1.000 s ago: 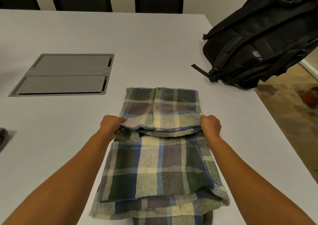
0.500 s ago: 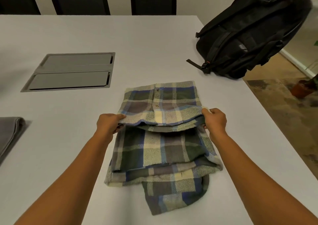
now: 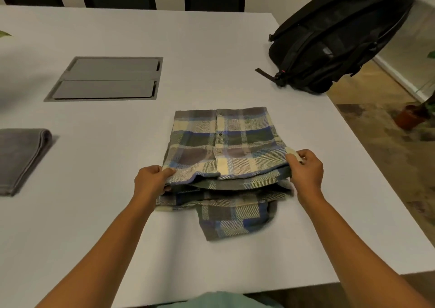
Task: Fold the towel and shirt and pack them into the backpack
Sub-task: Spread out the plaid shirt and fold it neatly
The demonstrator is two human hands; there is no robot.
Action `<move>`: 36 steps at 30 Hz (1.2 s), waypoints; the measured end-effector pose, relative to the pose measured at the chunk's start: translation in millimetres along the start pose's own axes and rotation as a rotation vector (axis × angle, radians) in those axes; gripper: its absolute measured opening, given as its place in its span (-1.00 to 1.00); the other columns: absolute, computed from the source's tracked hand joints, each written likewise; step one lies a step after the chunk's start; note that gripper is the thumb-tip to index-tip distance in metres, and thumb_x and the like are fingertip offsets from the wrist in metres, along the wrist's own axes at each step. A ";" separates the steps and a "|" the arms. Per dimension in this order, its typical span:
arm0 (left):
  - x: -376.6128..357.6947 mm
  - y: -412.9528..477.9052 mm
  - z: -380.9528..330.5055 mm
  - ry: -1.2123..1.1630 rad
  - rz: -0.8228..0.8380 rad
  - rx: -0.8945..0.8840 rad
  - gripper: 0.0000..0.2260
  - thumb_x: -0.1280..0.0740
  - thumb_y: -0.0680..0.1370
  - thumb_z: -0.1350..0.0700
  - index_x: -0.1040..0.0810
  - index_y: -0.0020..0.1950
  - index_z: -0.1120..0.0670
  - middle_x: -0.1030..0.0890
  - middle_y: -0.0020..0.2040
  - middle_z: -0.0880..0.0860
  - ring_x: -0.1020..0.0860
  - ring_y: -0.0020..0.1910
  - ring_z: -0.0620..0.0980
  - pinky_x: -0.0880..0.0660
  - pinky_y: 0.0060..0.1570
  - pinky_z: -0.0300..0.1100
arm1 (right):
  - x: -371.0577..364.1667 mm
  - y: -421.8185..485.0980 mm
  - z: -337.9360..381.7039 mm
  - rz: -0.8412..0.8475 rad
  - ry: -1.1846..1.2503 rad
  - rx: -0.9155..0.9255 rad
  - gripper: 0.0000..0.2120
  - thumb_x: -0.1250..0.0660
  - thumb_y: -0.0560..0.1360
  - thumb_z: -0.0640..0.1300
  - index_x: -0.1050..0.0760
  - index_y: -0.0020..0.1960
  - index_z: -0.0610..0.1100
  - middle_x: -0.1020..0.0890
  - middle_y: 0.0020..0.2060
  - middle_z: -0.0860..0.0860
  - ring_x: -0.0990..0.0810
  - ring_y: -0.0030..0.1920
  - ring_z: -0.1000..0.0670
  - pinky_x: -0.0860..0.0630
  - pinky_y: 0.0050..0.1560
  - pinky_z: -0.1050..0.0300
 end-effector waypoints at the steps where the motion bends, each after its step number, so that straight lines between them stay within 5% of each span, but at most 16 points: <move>1: -0.7 -2.8 5.8 0.005 0.004 0.005 -0.84 -0.34 0.53 0.14 -0.51 -0.09 0.25 -0.54 -0.15 0.15 -0.49 -0.36 0.00 -0.41 -0.45 -0.29 | 1.1 -3.9 -5.4 0.026 -0.050 0.004 -0.88 -0.33 0.48 -0.19 -0.43 -0.14 -0.22 -0.49 -0.32 -0.04 -0.43 -0.35 0.03 -0.37 -0.40 0.21; 4: -4.4 -7.6 24.7 0.130 0.014 0.002 -0.83 -0.32 0.54 0.14 -0.51 0.01 0.24 -0.53 -0.09 0.14 -0.52 -0.18 0.10 -0.50 -0.30 -0.21 | -1.8 -15.4 -31.7 0.175 -0.293 -0.040 -0.84 -0.35 0.47 -0.14 -0.42 -0.17 -0.20 -0.48 -0.35 -0.03 -0.46 -0.29 -0.06 -0.32 -0.39 0.16; 8: -4.7 -7.3 41.7 0.322 -0.045 -0.024 -0.78 -0.37 0.51 0.04 -0.51 -0.04 0.21 -0.58 -0.12 0.17 -0.54 -0.14 0.16 -0.45 -0.17 -0.07 | -2.0 -23.6 -50.3 0.234 -0.659 -0.078 -0.74 -0.39 0.42 -0.03 -0.41 -0.01 -0.15 -0.53 -0.13 -0.09 -0.49 -0.10 -0.13 -0.35 -0.20 0.12; 13: -11.5 -18.6 29.4 0.667 -0.329 -0.394 -0.54 -0.42 0.45 0.02 -0.42 0.27 0.17 -0.43 0.25 0.22 -0.39 0.22 0.22 -0.41 0.04 0.11 | -17.0 -16.9 -19.0 0.140 -0.785 0.401 -0.59 -0.39 0.40 -0.08 -0.44 0.21 -0.16 -0.46 0.14 -0.16 -0.41 0.15 -0.17 -0.40 0.02 -0.06; 17: -37.2 -10.9 32.6 0.869 -0.028 -0.481 -0.33 -0.23 0.48 -0.28 -0.08 0.51 -0.11 0.00 0.54 0.08 0.01 0.50 0.14 -0.12 0.33 0.28 | -45.3 -13.4 -20.8 0.540 -0.914 0.351 -0.31 -0.29 0.42 0.27 -0.16 0.47 0.12 -0.05 0.50 -0.04 -0.03 0.48 -0.15 -0.20 0.33 -0.27; 20: -43.5 3.3 56.2 0.988 0.186 -0.362 -0.19 0.04 0.33 -0.52 0.15 0.50 -0.23 0.19 0.55 -0.02 0.16 0.52 0.12 0.03 0.34 0.37 | -61.4 -17.7 -44.1 0.730 -1.027 0.260 -0.17 -0.20 0.37 0.41 0.15 0.48 0.27 0.22 0.52 0.01 0.24 0.51 -0.13 -0.01 0.34 -0.44; 22: -42.7 10.4 64.2 0.999 0.239 -0.358 -0.13 0.20 0.21 -0.53 0.21 0.48 -0.25 0.21 0.54 -0.04 0.21 0.51 0.11 0.09 0.33 0.38 | -68.3 -18.7 -55.9 0.726 -1.055 0.261 -0.15 -0.16 0.39 0.42 0.27 0.47 0.25 0.26 0.51 0.00 0.30 0.50 -0.13 0.04 0.32 -0.47; 36: -40.3 74.2 23.2 1.151 0.298 -0.355 -0.41 0.00 0.56 -0.27 0.23 0.49 -0.22 0.23 0.54 0.00 0.19 0.51 0.15 0.13 0.36 0.34 | -112.4 15.2 -35.5 0.727 -1.061 0.189 -0.16 -0.14 0.45 0.36 0.32 0.48 0.18 0.30 0.50 -0.04 0.32 0.49 -0.17 0.12 0.33 -0.46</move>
Point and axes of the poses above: each hand's wrist, its own y-axis towards the middle knuckle, its own x-axis out of the back of the hand, z = x × y, the point moved 3 cm from there along y, towards the middle knuckle
